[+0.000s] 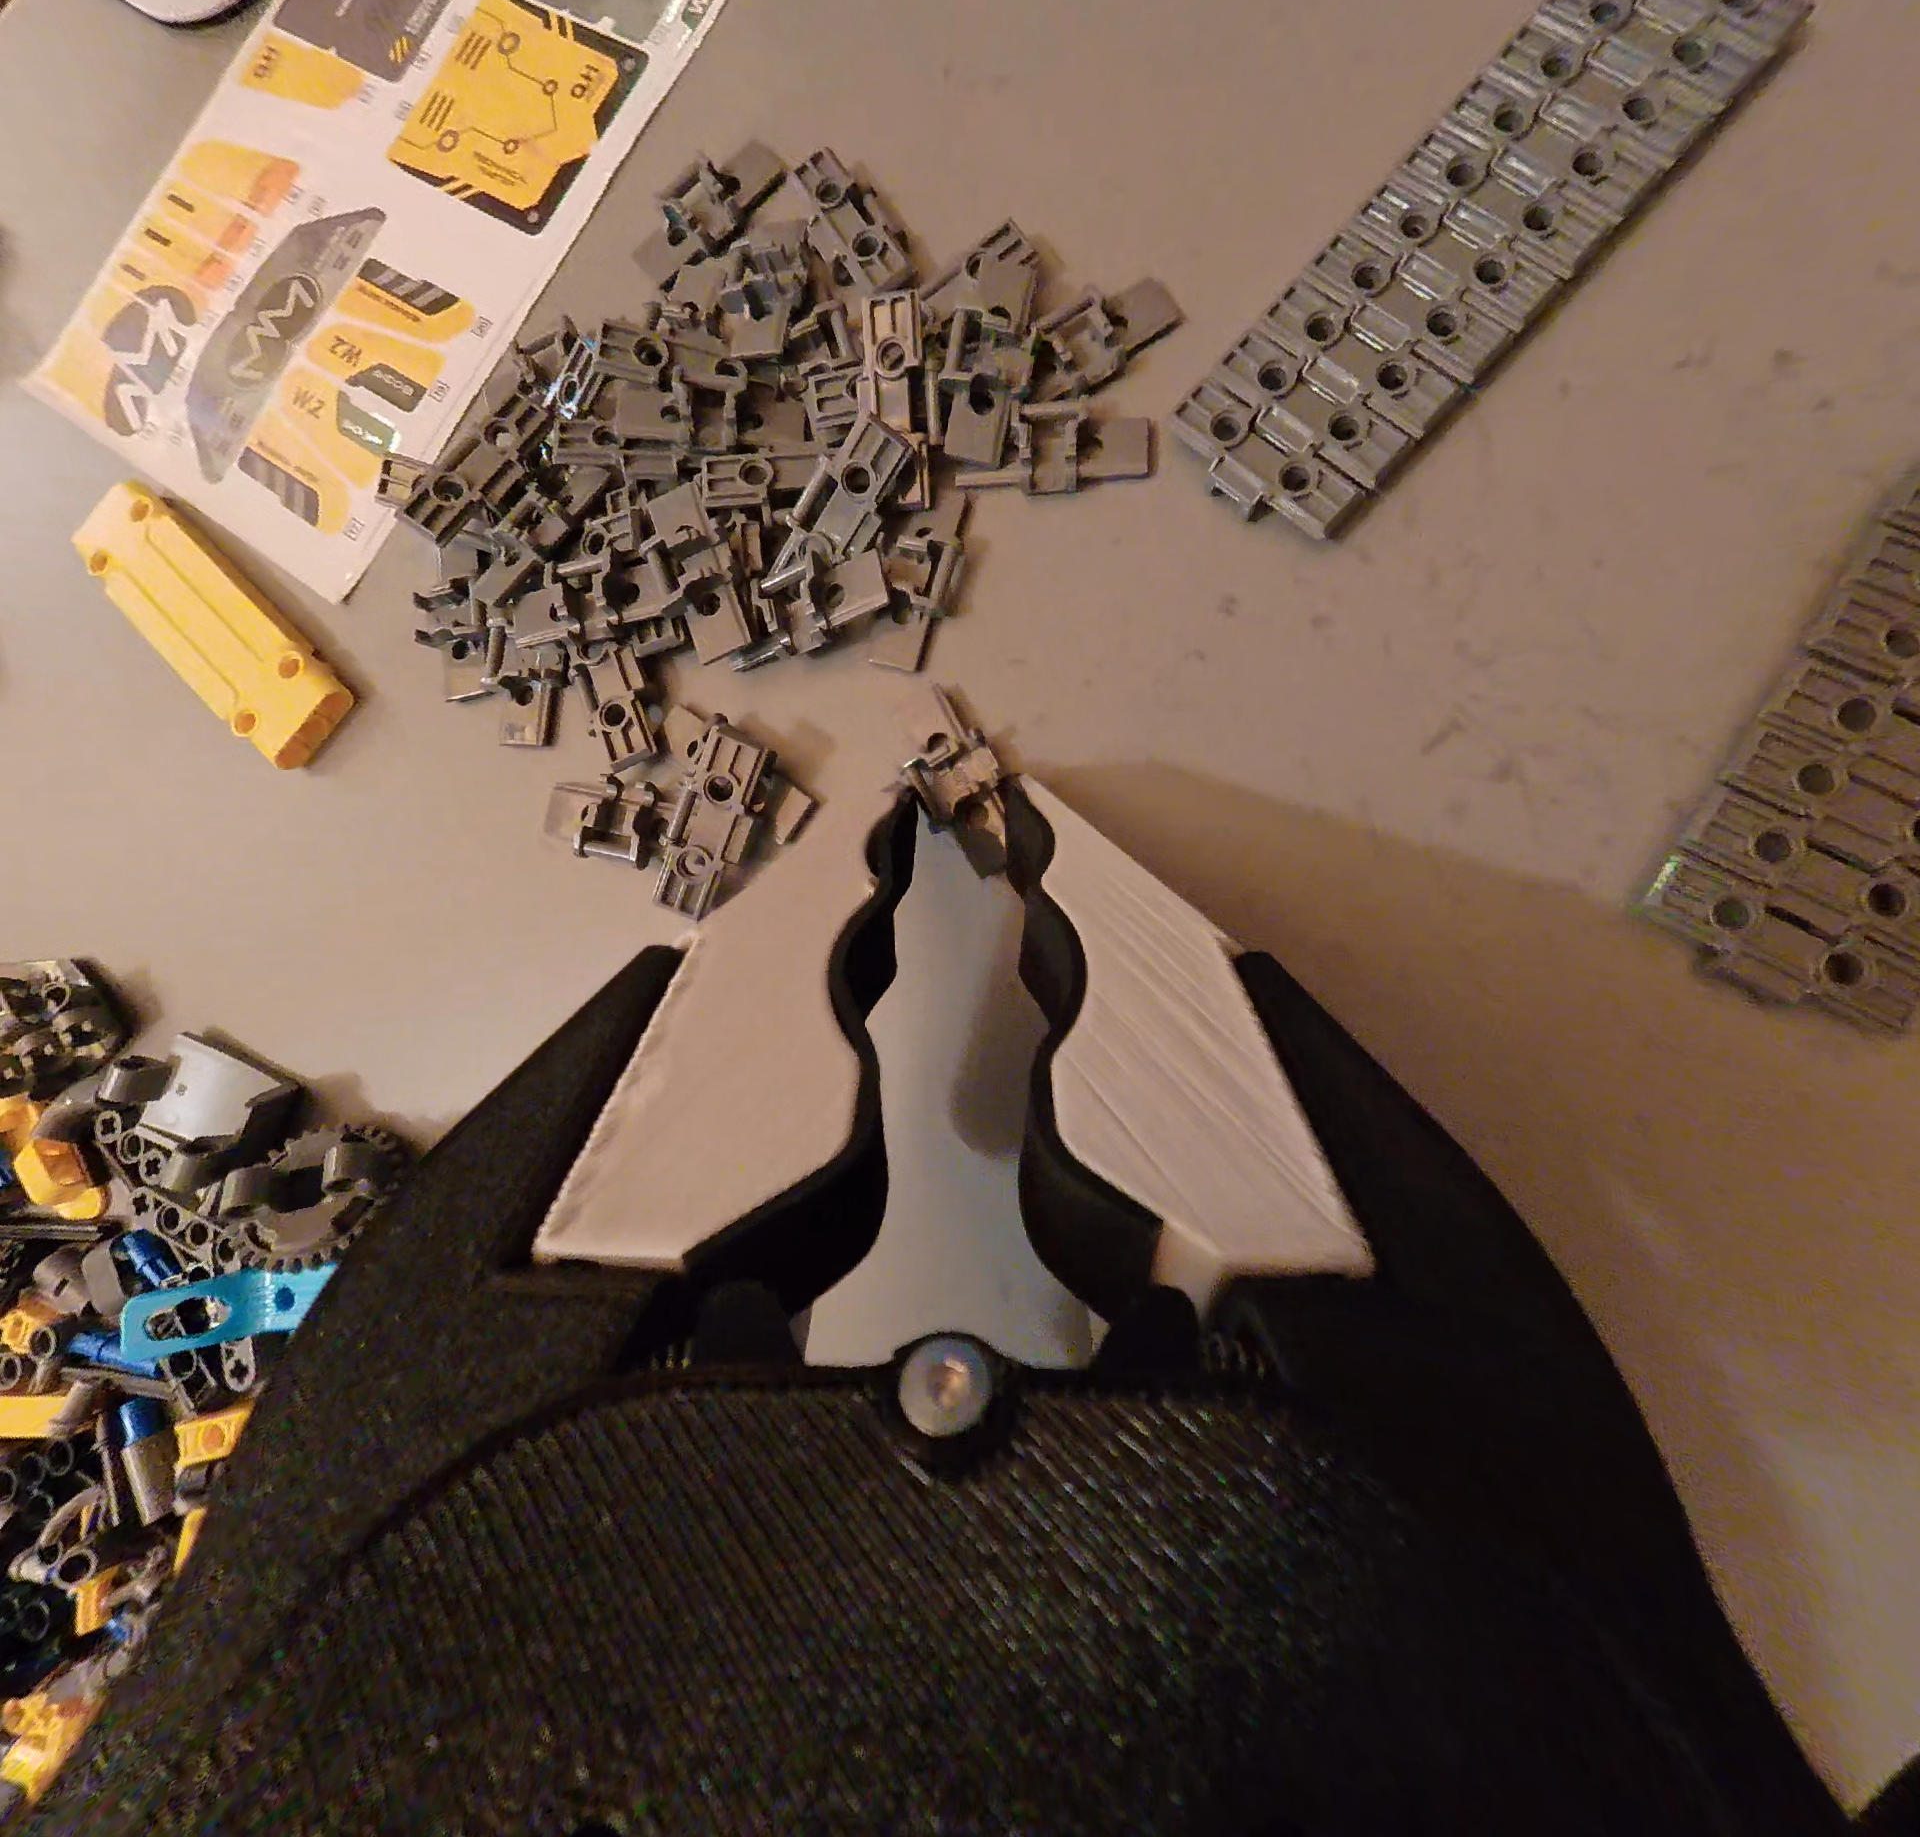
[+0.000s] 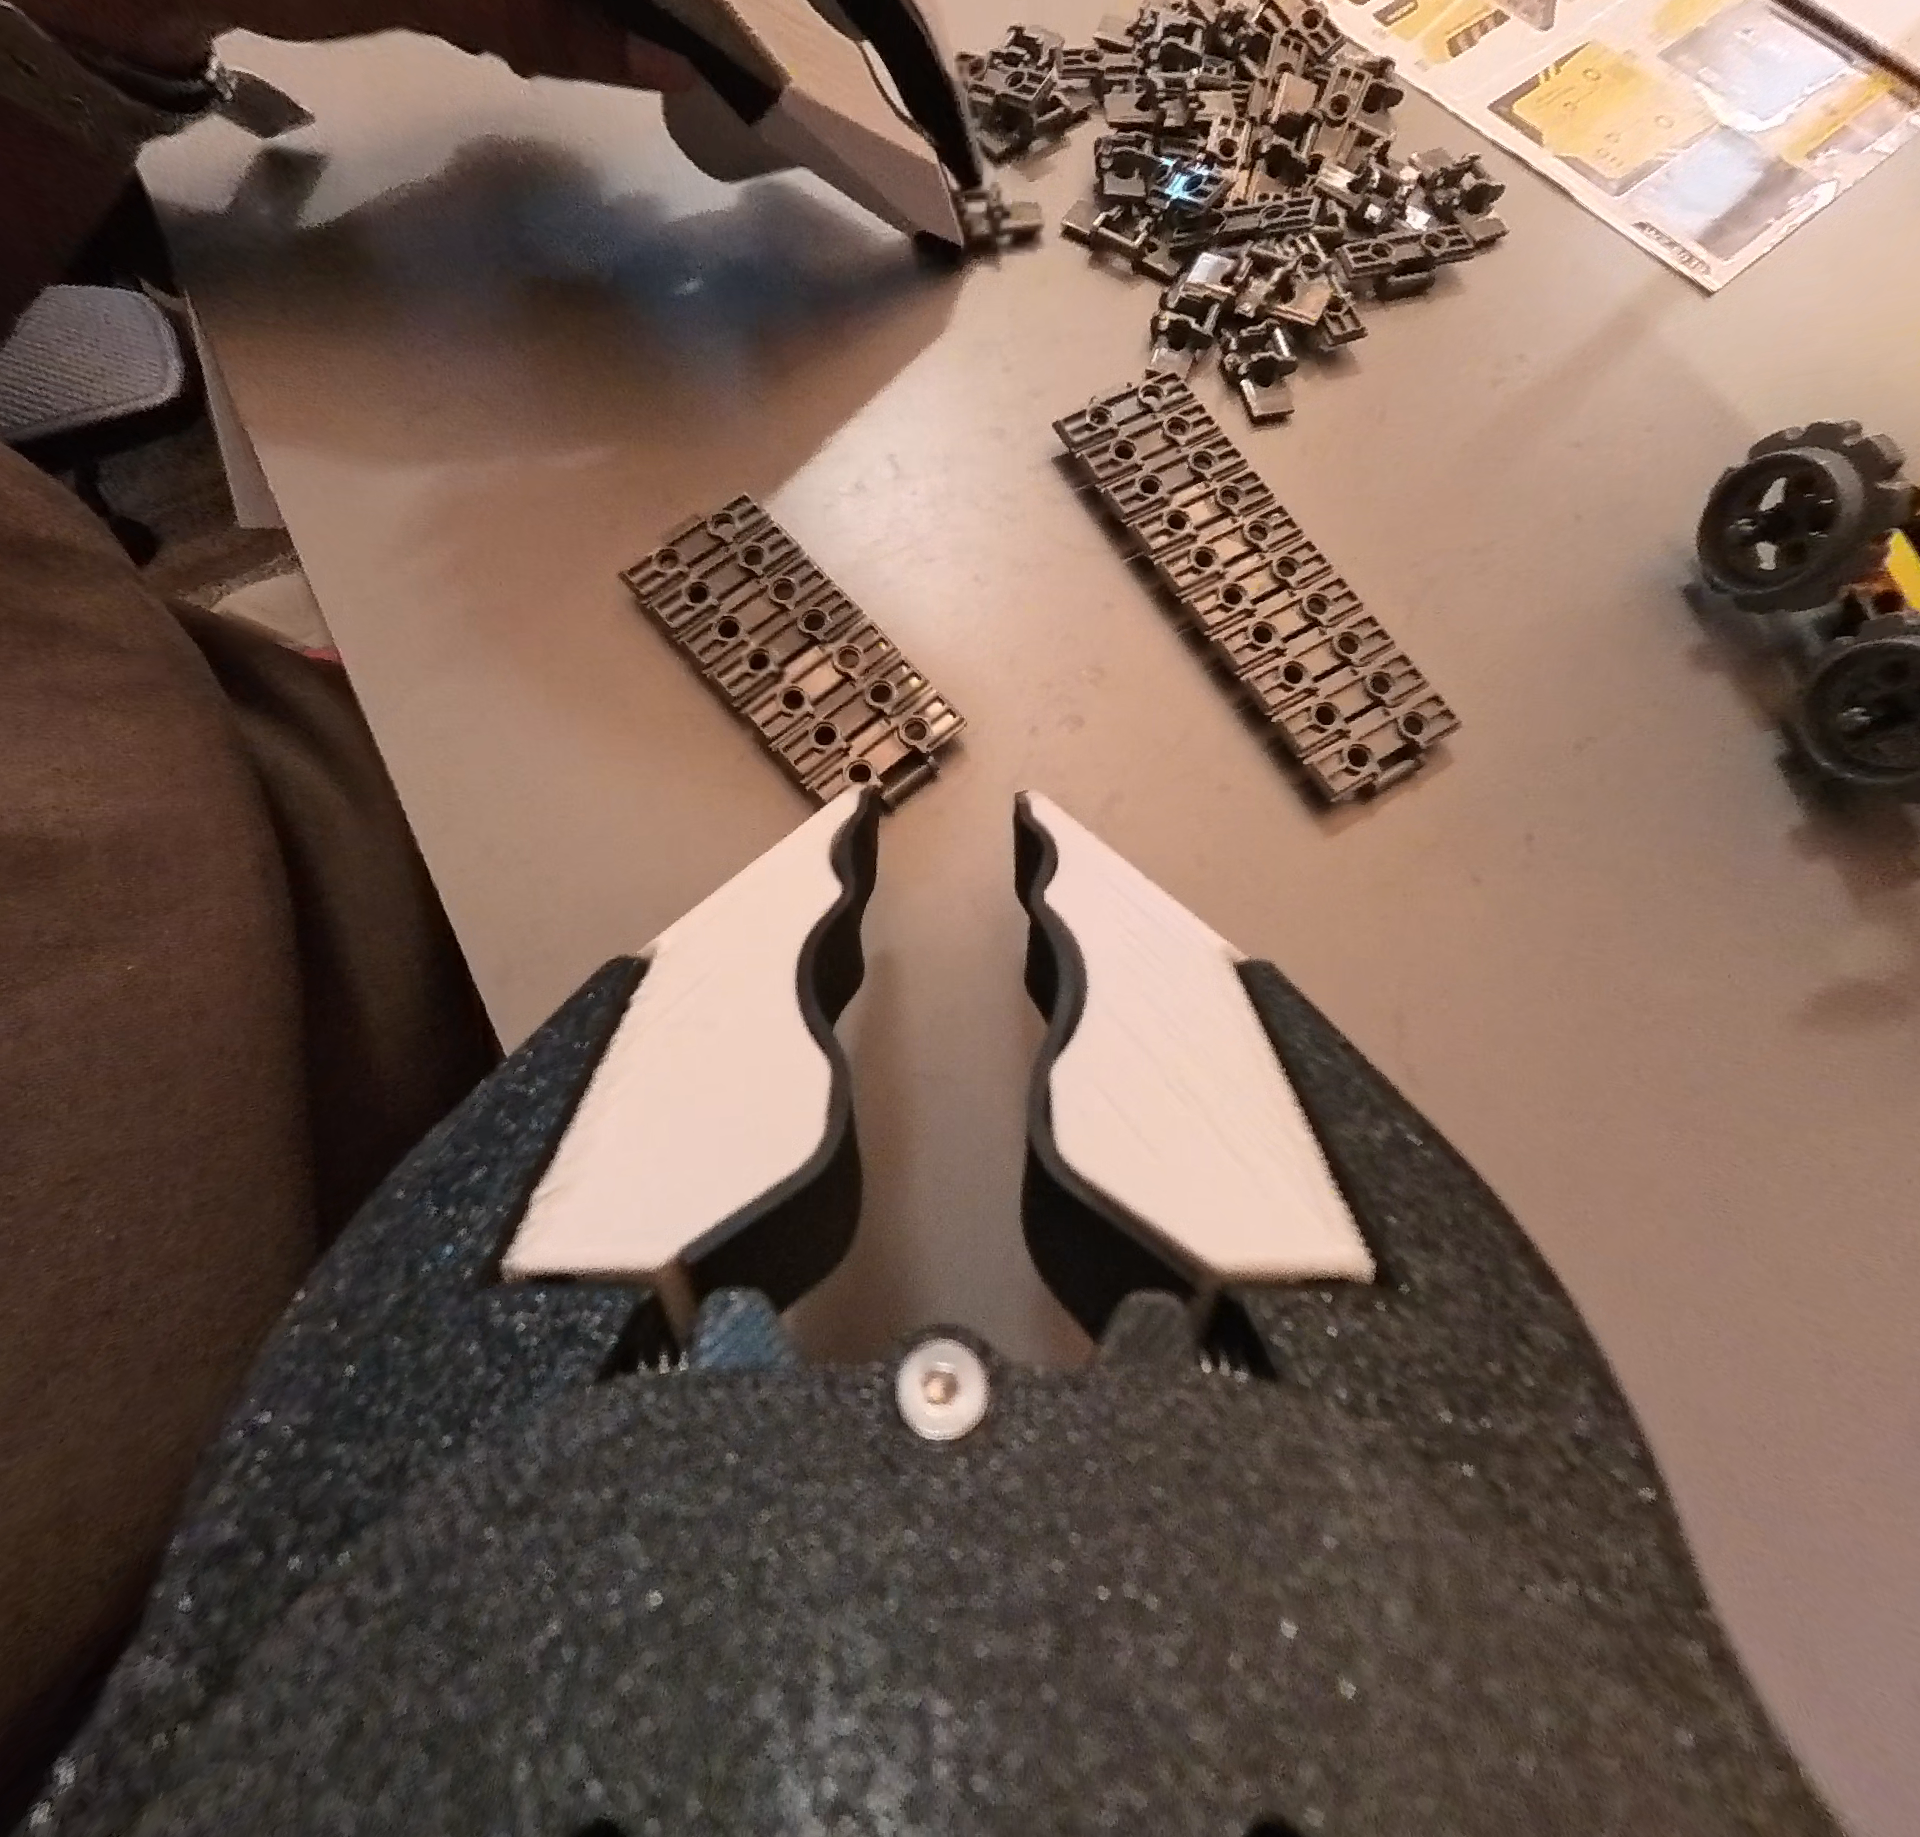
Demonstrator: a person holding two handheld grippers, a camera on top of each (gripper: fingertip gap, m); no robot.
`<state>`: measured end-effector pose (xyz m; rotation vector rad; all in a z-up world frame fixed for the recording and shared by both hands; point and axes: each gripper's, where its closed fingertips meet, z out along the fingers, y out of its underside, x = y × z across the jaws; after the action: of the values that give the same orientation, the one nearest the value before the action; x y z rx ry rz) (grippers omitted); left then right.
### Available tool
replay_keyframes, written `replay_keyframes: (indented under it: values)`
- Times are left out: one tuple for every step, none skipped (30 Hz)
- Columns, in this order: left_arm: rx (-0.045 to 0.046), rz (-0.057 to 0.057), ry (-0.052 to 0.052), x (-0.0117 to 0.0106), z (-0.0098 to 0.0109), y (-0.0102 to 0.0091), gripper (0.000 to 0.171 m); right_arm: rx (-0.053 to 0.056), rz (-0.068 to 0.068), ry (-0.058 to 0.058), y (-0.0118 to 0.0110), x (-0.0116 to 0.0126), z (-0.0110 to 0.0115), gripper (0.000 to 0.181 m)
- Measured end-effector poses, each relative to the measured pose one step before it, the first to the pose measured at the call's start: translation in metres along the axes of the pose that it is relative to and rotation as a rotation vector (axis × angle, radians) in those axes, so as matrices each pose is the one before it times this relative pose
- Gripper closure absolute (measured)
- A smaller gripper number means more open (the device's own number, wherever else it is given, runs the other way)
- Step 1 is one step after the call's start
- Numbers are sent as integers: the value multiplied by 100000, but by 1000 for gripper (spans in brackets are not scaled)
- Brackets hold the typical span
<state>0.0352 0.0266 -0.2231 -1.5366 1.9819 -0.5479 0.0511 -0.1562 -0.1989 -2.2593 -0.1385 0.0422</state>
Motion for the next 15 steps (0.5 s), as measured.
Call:
replay_keyframes:
  values:
    - [1742, -408, 1048, 145, -293, -169, 157, 749, -20, 593, -150, 34, -4, 156]
    - [3674, -1510, 2056, 283, -453, -444, 157, 1248, -100, 839, -260, 75, -2, 156]
    - [5505, -2917, 3860, 515, -574, -739, 157, 2157, -402, 1131, -430, 87, -4, 155]
    - [7139, -4530, 5815, 766, -670, -1014, 157, 3668, -1041, 1707, -695, 111, -14, 152]
    - [8887, -6511, 7987, 1054, -694, -1298, 157, 5429, -1962, 2675, -989, 141, -37, 148]
    - [10046, -8282, 11088, 1492, -643, -1488, 158, 7475, -3509, 3709, -1312, 106, -73, 143]
    - [9242, -9233, 13894, 1914, -466, -1360, 158, 8508, -4532, 3903, -1480, -43, -64, 139]
    - [7254, -9853, 13797, 1864, -208, -1062, 158, 7925, -4561, 2894, -1426, -243, 3, 137]
    - [5251, -9116, 12418, 1647, 28, -728, 159, 6642, -3790, 2769, -1267, -216, 87, 137]
    - [3818, -7270, 9723, 1247, 175, -464, 159, 5555, -3086, 1814, -1133, -252, 152, 137]
    - [2653, -4838, 6667, 864, 283, -222, 159, 4395, -2143, 1270, -951, -208, 207, 137]
    - [1070, -2937, 4411, 593, 367, 46, 159, 3322, -1195, 686, -767, -172, 213, 136]
    - [-67, -1679, 3128, 459, 427, 240, 159, 2527, -731, -265, -594, -188, 187, 134]
    - [-570, -1183, 2603, 403, 454, 316, 159, 1168, -332, -221, -359, -98, 206, 134]
    - [-481, -989, 2536, 418, 438, 309, 159, 115, -59, 407, -167, 61, 178, 134]
